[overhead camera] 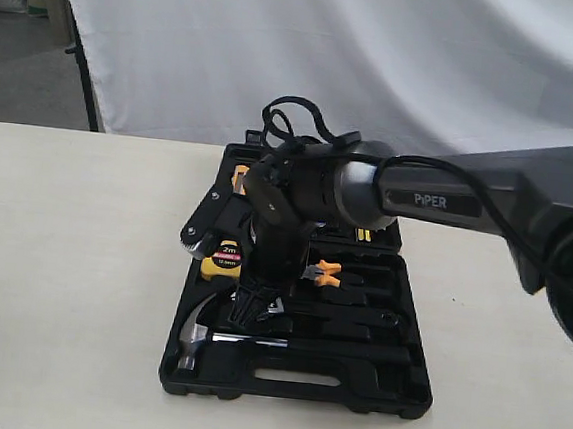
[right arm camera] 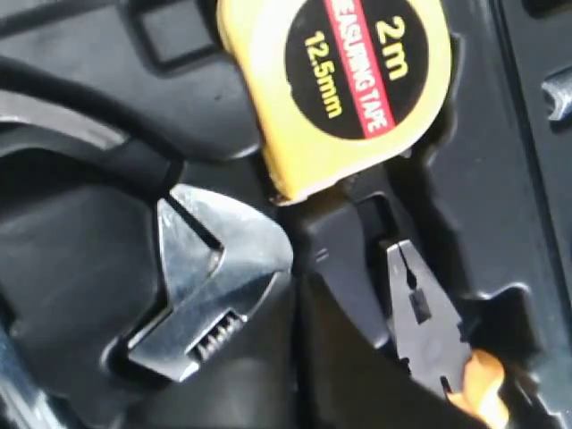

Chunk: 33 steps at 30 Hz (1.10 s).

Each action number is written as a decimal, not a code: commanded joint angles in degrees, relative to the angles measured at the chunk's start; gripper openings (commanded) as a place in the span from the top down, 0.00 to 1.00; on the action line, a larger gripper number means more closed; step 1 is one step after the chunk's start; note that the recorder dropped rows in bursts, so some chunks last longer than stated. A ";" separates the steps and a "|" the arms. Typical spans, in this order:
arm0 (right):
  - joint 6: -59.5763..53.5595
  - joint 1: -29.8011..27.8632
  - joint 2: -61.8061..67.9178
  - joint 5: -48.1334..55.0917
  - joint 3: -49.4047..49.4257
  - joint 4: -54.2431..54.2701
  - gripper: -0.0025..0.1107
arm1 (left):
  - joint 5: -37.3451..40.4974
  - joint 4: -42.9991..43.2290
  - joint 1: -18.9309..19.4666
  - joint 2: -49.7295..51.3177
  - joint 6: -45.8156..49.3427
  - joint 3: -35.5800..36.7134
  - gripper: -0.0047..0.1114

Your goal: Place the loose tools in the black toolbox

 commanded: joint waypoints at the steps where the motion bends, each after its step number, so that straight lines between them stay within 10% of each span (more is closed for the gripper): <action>1: -0.89 -0.20 2.87 2.93 1.15 1.58 0.98 | -0.41 0.25 1.45 -0.18 -0.27 -0.15 0.95; 33: 1.00 -2.13 -0.35 0.95 6.21 1.39 0.98 | -0.41 0.25 1.45 -0.18 -0.27 -0.15 0.95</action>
